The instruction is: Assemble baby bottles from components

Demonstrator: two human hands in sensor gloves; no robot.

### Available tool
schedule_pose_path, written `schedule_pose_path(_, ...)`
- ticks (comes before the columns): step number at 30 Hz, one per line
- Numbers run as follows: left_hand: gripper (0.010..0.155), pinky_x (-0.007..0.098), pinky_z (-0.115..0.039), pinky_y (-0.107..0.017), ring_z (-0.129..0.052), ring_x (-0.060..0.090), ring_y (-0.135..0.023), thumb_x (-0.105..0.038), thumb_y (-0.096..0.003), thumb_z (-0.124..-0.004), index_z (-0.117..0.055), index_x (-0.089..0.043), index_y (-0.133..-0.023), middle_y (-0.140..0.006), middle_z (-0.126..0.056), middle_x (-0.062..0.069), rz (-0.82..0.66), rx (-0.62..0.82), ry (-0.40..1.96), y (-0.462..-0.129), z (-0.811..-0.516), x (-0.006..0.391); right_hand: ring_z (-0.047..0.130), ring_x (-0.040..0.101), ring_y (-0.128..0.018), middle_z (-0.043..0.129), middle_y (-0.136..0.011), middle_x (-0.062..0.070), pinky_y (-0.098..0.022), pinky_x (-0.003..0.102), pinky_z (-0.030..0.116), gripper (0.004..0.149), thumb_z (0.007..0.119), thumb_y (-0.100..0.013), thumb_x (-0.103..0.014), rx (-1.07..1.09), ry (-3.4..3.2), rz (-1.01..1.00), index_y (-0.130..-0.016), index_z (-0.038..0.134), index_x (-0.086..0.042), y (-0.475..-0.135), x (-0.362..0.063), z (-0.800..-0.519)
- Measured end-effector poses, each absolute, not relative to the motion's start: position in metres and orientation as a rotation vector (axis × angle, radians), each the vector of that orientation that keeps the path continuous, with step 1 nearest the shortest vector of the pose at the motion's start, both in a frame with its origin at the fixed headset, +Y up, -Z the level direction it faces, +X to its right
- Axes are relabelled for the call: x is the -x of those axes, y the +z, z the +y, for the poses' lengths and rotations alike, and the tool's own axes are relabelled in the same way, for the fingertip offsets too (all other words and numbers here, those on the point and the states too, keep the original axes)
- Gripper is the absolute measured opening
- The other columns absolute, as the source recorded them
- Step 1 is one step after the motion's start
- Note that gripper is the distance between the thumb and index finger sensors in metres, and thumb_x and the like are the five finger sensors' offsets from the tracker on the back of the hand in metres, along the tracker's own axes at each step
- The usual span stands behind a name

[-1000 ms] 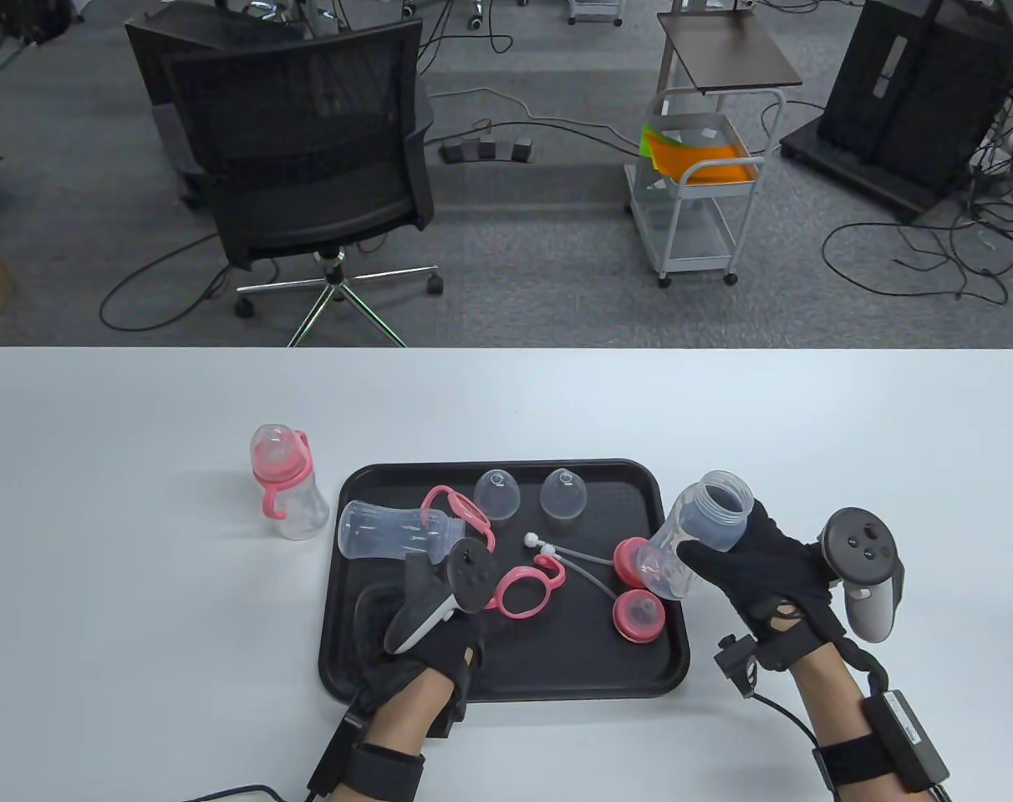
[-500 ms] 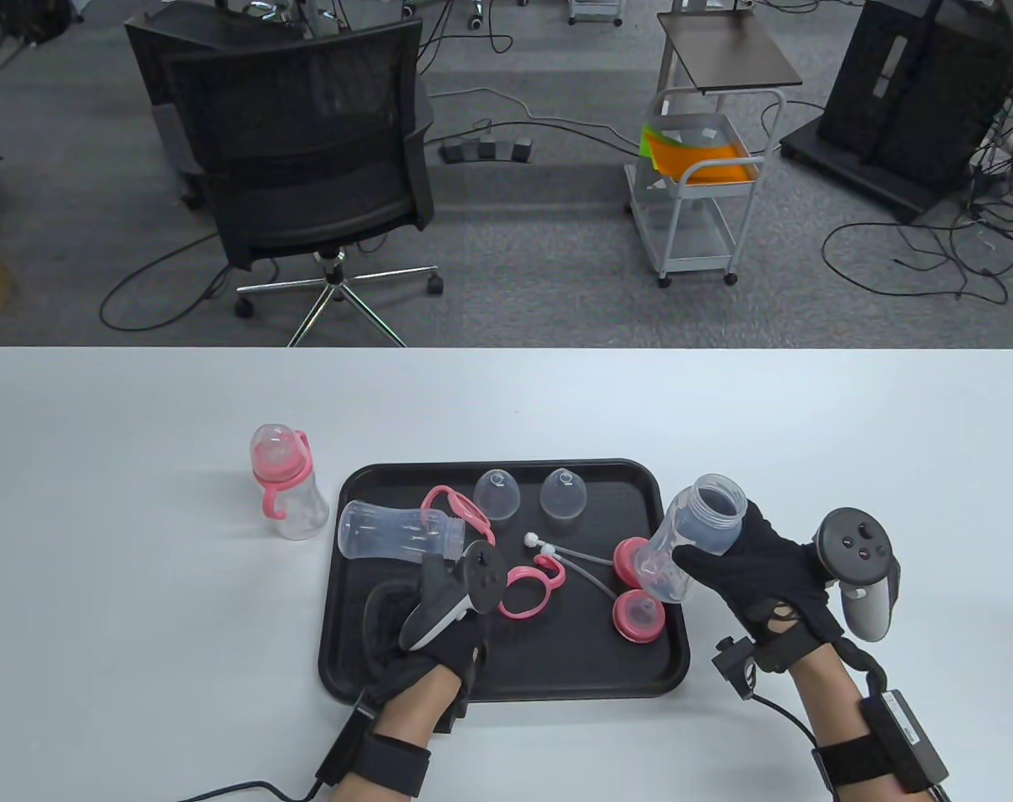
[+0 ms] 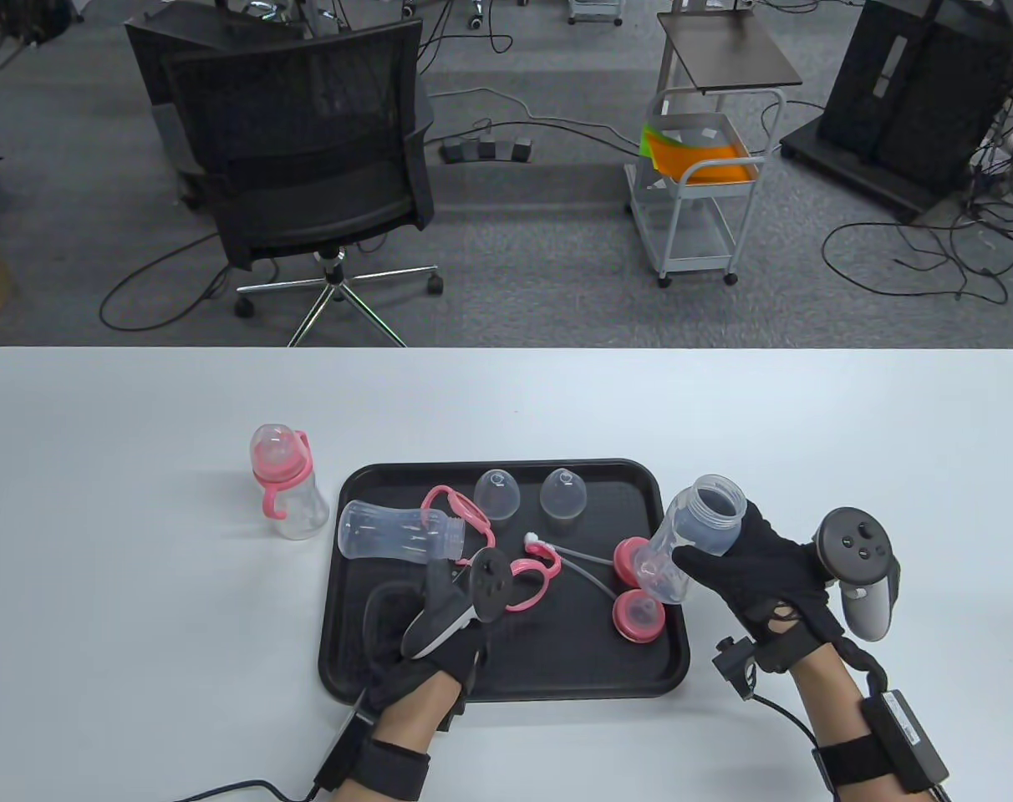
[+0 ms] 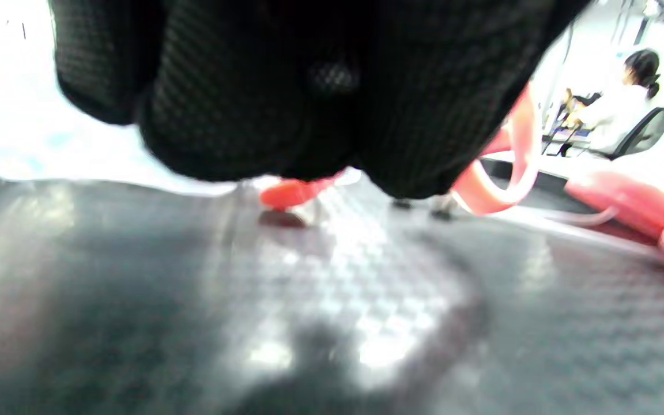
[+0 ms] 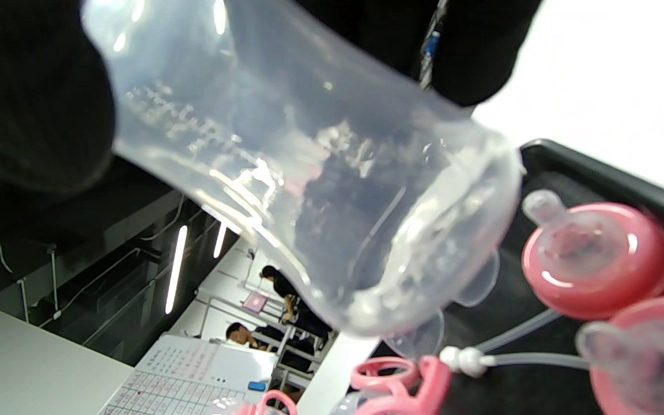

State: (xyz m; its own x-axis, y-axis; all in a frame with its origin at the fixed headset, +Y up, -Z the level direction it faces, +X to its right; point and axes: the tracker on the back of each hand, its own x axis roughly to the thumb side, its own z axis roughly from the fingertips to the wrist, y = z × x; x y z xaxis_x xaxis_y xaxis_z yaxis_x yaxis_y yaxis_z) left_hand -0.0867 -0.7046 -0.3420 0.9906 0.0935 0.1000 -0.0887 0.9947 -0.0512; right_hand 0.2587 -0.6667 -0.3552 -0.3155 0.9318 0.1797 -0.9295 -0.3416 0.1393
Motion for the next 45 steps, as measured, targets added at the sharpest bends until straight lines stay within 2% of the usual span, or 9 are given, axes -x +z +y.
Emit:
schedule_pose_path(6, 0.048, 0.047, -0.088, -0.053, -0.108, 0.018, -0.034, -0.047, -0.0389, -0.105, -0.098, -0.029, -0.083, -0.064, -0.103, -0.001, -0.160, -0.046, 0.239, -0.328, -0.672, 0.090, 0.078, 0.037, -0.095, 0.070, -0.101, 0.011, -0.071, 0.060, 0.070, 0.099, 0.097, -0.031, -0.063, -0.292, 1.881, -0.005, -0.104, 0.053, -0.013, -0.354, -0.261, -0.662)
schedule_pose_path(10, 0.048, 0.049, -0.086, -0.056, -0.107, 0.020, -0.039, -0.048, -0.0398, -0.103, -0.097, -0.030, -0.084, -0.068, -0.101, 0.000, -0.189, -0.075, 0.346, -0.323, -0.661, 0.094, 0.078, 0.037, -0.096, 0.069, -0.102, 0.010, -0.072, 0.060, 0.070, 0.099, 0.097, -0.031, -0.063, -0.311, 1.877, -0.036, -0.105, 0.053, -0.014, -0.351, -0.262, -0.655)
schedule_pose_path(14, 0.048, 0.053, -0.079, -0.062, -0.104, 0.023, -0.053, -0.049, -0.0412, -0.100, -0.096, -0.031, -0.086, -0.082, -0.093, 0.002, -0.196, -0.114, 0.441, -0.321, -0.656, 0.101, 0.077, 0.037, -0.096, 0.069, -0.102, 0.010, -0.072, 0.060, 0.070, 0.099, 0.097, -0.031, -0.063, -0.324, 1.862, -0.051, -0.105, 0.052, -0.014, -0.349, -0.264, -0.651)
schedule_pose_path(18, 0.048, 0.056, -0.074, -0.067, -0.094, 0.032, -0.082, -0.048, -0.0430, -0.098, -0.095, -0.029, -0.087, -0.101, -0.077, 0.003, -0.210, -0.129, 0.543, -0.322, -0.655, 0.108, 0.077, 0.036, -0.096, 0.069, -0.102, 0.010, -0.072, 0.060, 0.069, 0.099, 0.097, -0.031, -0.063, -0.328, 1.856, -0.052, -0.105, 0.052, -0.015, -0.348, -0.264, -0.650)
schedule_pose_path(21, 0.049, 0.057, -0.072, -0.069, -0.088, 0.035, -0.092, -0.047, -0.0442, -0.097, -0.095, -0.025, -0.088, -0.106, -0.075, -0.002, -0.223, -0.151, 0.643, -0.322, -0.654, 0.113, 0.077, 0.037, -0.096, 0.068, -0.102, 0.010, -0.072, 0.060, 0.069, 0.099, 0.097, -0.031, -0.063, -0.337, 1.856, -0.048, -0.105, 0.052, -0.015, -0.348, -0.263, -0.651)
schedule_pose_path(30, 0.049, 0.054, -0.078, -0.066, -0.098, 0.031, -0.084, -0.047, -0.0448, -0.094, -0.096, -0.022, -0.087, -0.100, -0.087, 0.003, -0.283, -0.275, 0.835, -0.317, -0.647, 0.119, 0.077, 0.037, -0.096, 0.069, -0.102, 0.009, -0.072, 0.060, 0.069, 0.099, 0.097, -0.031, -0.062, -0.365, 1.870, -0.040, -0.105, 0.052, -0.015, -0.347, -0.258, -0.652)
schedule_pose_path(36, 0.050, 0.055, -0.079, -0.065, -0.101, 0.031, -0.080, -0.047, -0.0462, -0.092, -0.094, -0.021, -0.089, -0.097, -0.089, 0.009, -0.347, -0.267, 0.982, -0.317, -0.646, 0.119, 0.077, 0.036, -0.095, 0.069, -0.102, 0.009, -0.072, 0.061, 0.068, 0.099, 0.097, -0.030, -0.063, -0.406, 1.898, -0.037, -0.106, 0.053, -0.017, -0.345, -0.250, -0.650)
schedule_pose_path(45, 0.051, 0.055, -0.077, -0.065, -0.100, 0.032, -0.080, -0.045, -0.0489, -0.088, -0.090, -0.019, -0.092, -0.097, -0.088, 0.010, -0.448, -0.189, 1.035, -0.318, -0.649, 0.107, 0.078, 0.036, -0.095, 0.071, -0.101, 0.008, -0.072, 0.062, 0.068, 0.098, 0.098, -0.030, -0.062, -0.509, 2.010, -0.030, -0.106, 0.055, -0.019, -0.337, -0.227, -0.647)
